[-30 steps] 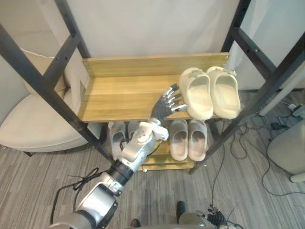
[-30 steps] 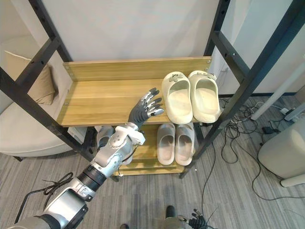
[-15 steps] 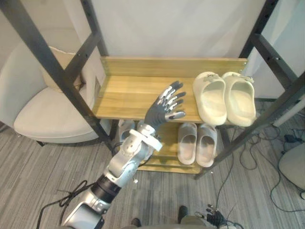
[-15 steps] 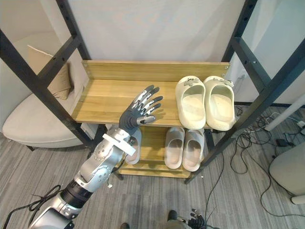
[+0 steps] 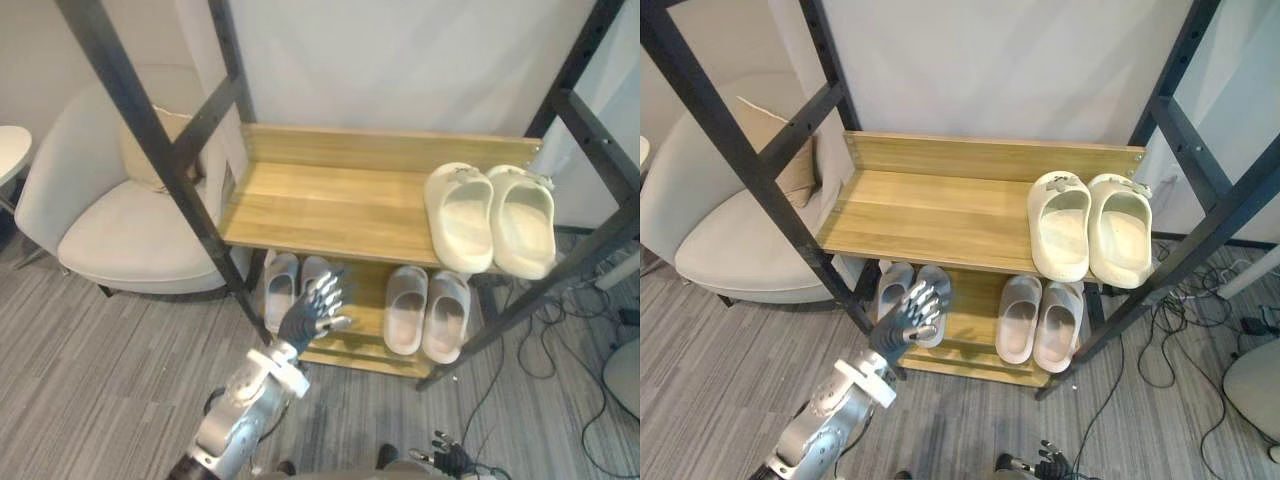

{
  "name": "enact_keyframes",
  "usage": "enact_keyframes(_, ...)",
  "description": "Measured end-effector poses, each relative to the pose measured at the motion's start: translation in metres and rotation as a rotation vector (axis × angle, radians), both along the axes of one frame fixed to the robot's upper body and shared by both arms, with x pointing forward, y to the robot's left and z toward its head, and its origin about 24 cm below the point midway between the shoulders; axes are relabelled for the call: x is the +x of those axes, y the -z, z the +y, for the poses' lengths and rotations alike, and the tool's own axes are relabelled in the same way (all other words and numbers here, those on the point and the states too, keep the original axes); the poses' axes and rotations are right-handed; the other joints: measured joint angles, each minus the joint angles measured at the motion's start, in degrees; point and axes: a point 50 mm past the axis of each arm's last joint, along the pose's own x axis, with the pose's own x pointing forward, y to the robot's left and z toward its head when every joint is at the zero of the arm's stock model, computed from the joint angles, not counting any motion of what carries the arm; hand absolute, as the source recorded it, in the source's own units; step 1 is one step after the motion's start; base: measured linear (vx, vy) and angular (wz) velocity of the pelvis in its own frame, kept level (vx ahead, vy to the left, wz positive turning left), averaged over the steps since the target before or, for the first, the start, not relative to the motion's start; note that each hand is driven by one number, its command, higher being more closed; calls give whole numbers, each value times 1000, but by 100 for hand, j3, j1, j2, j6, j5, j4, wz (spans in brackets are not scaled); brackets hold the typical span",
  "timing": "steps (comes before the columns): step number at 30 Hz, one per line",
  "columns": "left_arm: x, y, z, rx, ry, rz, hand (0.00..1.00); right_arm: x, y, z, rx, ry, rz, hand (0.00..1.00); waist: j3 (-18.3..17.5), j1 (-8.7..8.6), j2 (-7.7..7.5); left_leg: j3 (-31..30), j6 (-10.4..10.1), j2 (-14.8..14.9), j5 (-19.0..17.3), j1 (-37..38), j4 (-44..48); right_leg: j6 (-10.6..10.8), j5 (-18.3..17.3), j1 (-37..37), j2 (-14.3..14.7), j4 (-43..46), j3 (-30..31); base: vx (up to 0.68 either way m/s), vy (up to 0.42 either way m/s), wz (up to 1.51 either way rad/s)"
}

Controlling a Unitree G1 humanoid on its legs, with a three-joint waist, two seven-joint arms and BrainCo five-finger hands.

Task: Organize the slippers on the shoe rack

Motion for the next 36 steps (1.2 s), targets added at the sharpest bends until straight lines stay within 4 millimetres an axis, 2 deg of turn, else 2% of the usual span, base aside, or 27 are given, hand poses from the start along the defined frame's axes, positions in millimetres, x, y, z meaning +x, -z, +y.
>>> enact_keyframes(1,-8,22,11,70,-39,79,0,0,0,1,2,1,-1,0,-19,62,-27,-4,0,-1,0,-1,0,2,-2,3,0,0,-2,0,0,0)
enact_keyframes(3,-13,37,17,129,-53,135,0,1,0,1,3,1,-3,0,-28,95,-43,-5,1,-2,1,0,0,2,-2,4,0,0,-2,0,0,0)
enact_keyframes(4,-20,52,25,187,-75,198,0,2,0,2,5,2,-5,0,-41,106,-62,-7,0,-2,2,0,1,3,-2,4,0,0,-3,0,0,0)
enact_keyframes(7,-37,81,41,313,-122,326,0,3,1,6,11,7,-10,0,-68,123,-106,-14,0,-2,2,2,0,5,-7,10,3,0,-10,0,0,0)
enact_keyframes(9,-51,99,55,405,-167,422,0,4,1,8,14,10,-13,0,-86,126,-135,-20,0,-4,3,8,-1,7,-10,21,3,0,-17,0,0,0)
enact_keyframes(13,-75,118,76,535,-216,548,0,3,1,9,8,25,-17,0,-94,150,-168,-57,6,-14,10,12,-1,9,-14,37,-3,0,-38,-8,3,3)
enact_keyframes(16,-85,124,84,593,-240,597,0,3,1,9,6,26,-16,0,-91,160,-168,-148,6,-23,33,8,-2,15,-30,51,-9,0,-106,-33,4,13)
enact_keyframes(21,-90,127,84,623,-256,619,0,3,1,8,-1,30,-19,0,-83,195,-166,-290,-3,-25,78,-5,-14,13,-60,117,-8,0,-237,-21,-5,15)
enact_keyframes(24,-90,129,80,604,-279,633,0,5,1,8,-11,34,-23,0,-60,211,-147,-312,-10,-23,90,-18,-11,15,-90,125,-6,0,-257,-15,-1,5)
enact_keyframes(29,-77,127,72,581,-292,608,0,22,-2,8,-23,29,-55,0,201,239,-112,-422,-2,7,-86,-715,655,19,-312,-237,-65,377,-373,-41,2,18)
enact_keyframes(30,-74,127,71,577,-293,601,0,25,-2,7,-28,31,-61,0,292,261,-98,-310,48,22,-116,-757,708,19,-341,-262,-89,446,-371,-59,32,11)
enact_keyframes(31,-72,126,70,577,-295,599,0,30,-4,6,-32,33,-73,0,338,305,-49,32,349,63,-307,-805,824,54,-371,-266,-116,493,-373,-31,45,2)
enact_keyframes(33,-73,127,69,575,-295,602,0,33,-5,5,-31,48,-86,0,332,290,-26,868,723,231,-544,-800,1024,150,-452,-247,-183,493,-309,35,31,12)
enact_keyframes(34,-73,127,67,571,-296,604,0,33,-6,4,-33,50,-88,0,328,275,-5,1118,690,305,-540,-806,1098,161,-459,-244,-213,501,-309,78,14,23)
enact_keyframes(35,-74,128,65,569,-299,611,0,32,-6,2,-38,58,-87,0,268,275,99,1118,366,316,-422,-802,1098,184,-476,-233,-234,528,-323,144,53,38)
enact_keyframes(36,-76,130,65,576,-304,623,0,33,-6,2,-38,58,-88,0,253,271,79,1050,169,237,-351,-767,1008,195,-474,-208,-304,592,-383,142,65,33)
